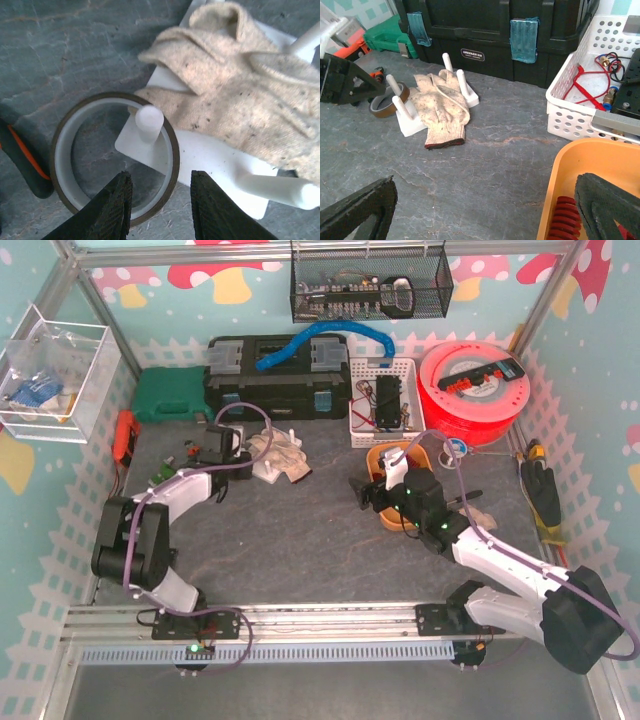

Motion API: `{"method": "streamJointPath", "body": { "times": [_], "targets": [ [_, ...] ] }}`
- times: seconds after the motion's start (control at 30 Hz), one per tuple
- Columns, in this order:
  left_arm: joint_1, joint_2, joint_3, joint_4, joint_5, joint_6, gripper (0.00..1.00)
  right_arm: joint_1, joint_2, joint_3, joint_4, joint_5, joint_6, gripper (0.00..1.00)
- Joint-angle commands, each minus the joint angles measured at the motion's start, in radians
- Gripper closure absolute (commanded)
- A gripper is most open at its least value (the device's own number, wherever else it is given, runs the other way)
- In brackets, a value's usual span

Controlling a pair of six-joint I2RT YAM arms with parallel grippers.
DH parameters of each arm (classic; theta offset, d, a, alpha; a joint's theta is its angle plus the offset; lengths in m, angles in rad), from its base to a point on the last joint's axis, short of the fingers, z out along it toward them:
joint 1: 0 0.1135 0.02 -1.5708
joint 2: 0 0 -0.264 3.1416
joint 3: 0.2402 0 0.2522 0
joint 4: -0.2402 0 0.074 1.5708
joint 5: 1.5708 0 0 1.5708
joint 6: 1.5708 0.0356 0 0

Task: Install the large spring

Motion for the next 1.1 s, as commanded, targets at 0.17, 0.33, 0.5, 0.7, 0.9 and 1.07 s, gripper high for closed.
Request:
{"method": "streamJointPath", "body": {
  "times": [0.17, 0.33, 0.5, 0.7, 0.9, 1.07],
  "targets": [
    [0.001, 0.073, 0.035, 0.005, 0.043, 0.062, 0.64, 0.004, -0.040, -0.016, 0.027, 0.035, -0.010, 0.04],
    [0.001, 0.093, 0.039, 0.021, 0.040, 0.079, 0.65, 0.003, -0.066, -0.030, 0.036, 0.053, -0.017, 0.04],
    [0.001, 0.131, 0.048, 0.021, 0.045, 0.078, 0.66, 0.003, -0.076, -0.036, 0.036, 0.066, -0.017, 0.04],
    [0.001, 0.171, 0.062, 0.029, 0.030, 0.098, 0.69, 0.003, -0.078, -0.045, 0.046, 0.070, -0.020, 0.04],
    [0.001, 0.193, 0.062, 0.032, 0.033, 0.116, 0.74, 0.004, -0.061, -0.042, 0.047, 0.083, -0.025, 0.04],
    [-0.003, 0.160, 0.048, 0.042, 0.024, 0.133, 0.85, 0.003, -0.056, -0.041, 0.043, 0.101, -0.026, 0.04]
  ]
}}
